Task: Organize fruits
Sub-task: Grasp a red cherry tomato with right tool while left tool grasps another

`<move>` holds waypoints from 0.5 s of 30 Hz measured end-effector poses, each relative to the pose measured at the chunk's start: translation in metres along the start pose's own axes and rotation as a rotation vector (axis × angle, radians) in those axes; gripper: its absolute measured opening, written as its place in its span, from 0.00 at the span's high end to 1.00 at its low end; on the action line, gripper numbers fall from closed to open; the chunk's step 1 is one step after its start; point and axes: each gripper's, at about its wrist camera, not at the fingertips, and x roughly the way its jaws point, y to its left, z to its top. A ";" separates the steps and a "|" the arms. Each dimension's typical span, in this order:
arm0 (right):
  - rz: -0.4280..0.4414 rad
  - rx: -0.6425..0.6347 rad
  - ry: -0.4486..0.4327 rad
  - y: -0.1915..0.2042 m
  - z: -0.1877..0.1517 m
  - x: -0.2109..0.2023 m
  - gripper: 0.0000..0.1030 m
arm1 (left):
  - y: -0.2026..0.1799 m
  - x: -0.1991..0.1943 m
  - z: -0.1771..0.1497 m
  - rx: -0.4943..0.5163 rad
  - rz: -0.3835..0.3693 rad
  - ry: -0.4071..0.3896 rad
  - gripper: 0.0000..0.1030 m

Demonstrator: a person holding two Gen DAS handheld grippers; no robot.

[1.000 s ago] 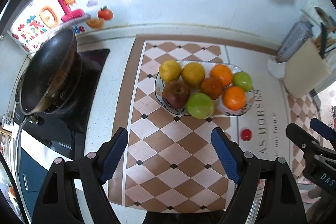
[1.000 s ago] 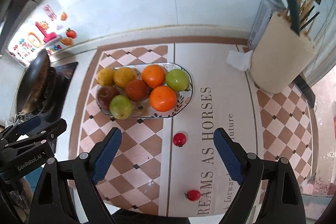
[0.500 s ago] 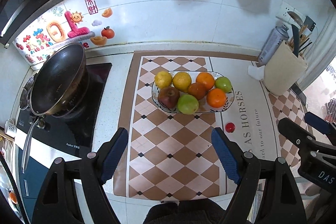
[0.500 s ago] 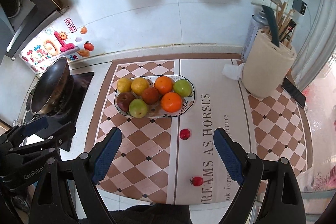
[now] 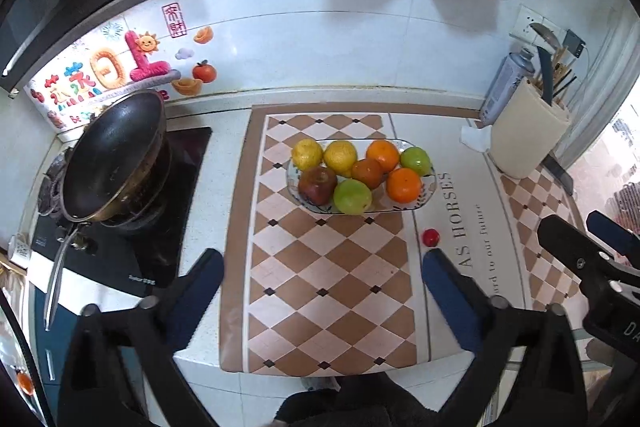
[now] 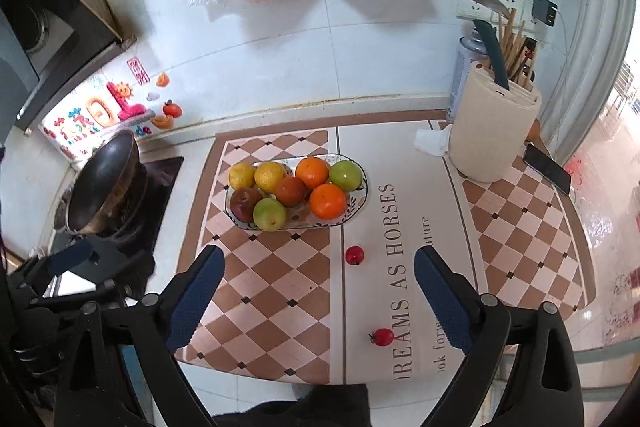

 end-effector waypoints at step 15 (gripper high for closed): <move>0.005 0.139 0.357 -0.109 -0.074 0.148 0.17 | -0.024 0.100 -0.020 0.007 0.169 0.153 0.01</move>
